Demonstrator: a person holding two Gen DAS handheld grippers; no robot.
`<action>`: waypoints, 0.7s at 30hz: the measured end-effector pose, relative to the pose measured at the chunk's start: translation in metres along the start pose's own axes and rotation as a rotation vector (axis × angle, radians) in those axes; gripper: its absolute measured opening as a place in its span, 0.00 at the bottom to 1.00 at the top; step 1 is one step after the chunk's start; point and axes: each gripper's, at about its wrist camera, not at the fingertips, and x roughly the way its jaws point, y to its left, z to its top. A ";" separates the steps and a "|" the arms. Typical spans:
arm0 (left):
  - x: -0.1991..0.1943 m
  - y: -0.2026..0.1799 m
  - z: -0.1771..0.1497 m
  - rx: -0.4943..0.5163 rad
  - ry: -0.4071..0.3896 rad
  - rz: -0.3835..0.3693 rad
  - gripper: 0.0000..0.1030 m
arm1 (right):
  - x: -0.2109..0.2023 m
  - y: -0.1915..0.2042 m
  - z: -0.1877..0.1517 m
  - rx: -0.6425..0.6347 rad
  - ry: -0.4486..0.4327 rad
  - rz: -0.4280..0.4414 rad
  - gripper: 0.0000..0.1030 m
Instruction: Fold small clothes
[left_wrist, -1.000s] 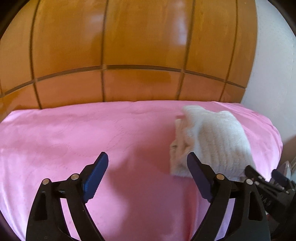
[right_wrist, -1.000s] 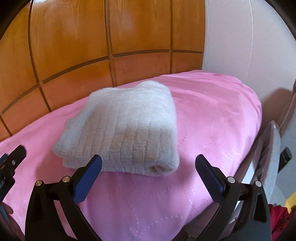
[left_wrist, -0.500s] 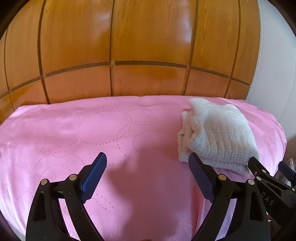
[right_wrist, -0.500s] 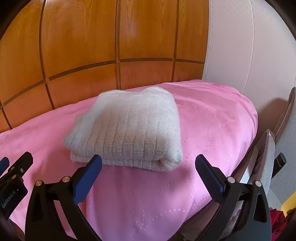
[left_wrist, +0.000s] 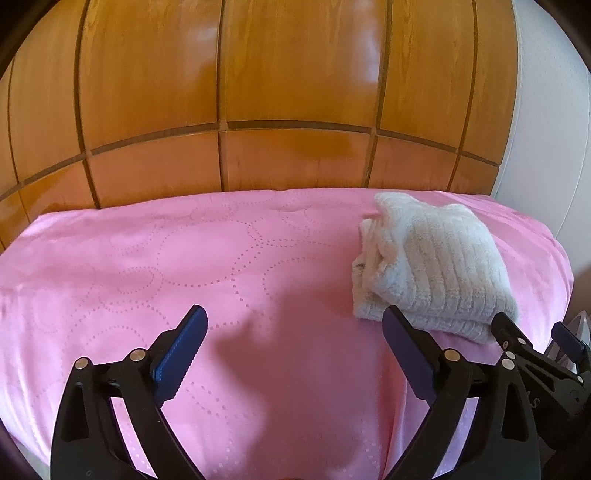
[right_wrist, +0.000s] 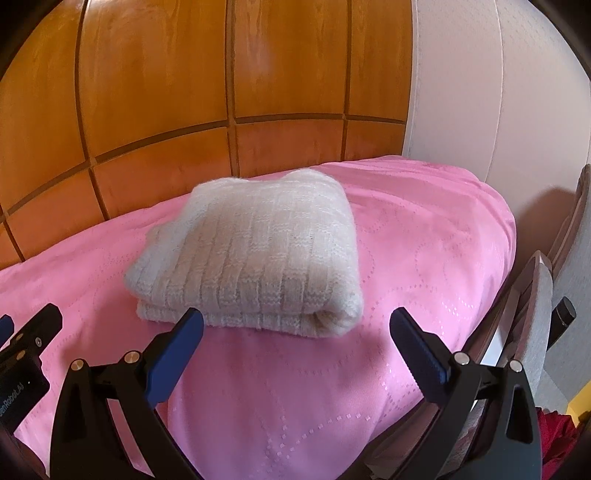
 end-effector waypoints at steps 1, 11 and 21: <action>-0.001 -0.001 0.000 0.002 -0.001 0.000 0.93 | 0.000 0.000 0.001 0.000 0.000 0.000 0.98; -0.007 -0.003 -0.001 0.007 -0.019 -0.001 0.95 | -0.002 0.002 -0.003 -0.010 0.000 0.012 0.98; -0.012 -0.001 -0.001 -0.003 -0.034 0.005 0.95 | -0.004 0.005 -0.003 -0.017 -0.003 0.027 0.98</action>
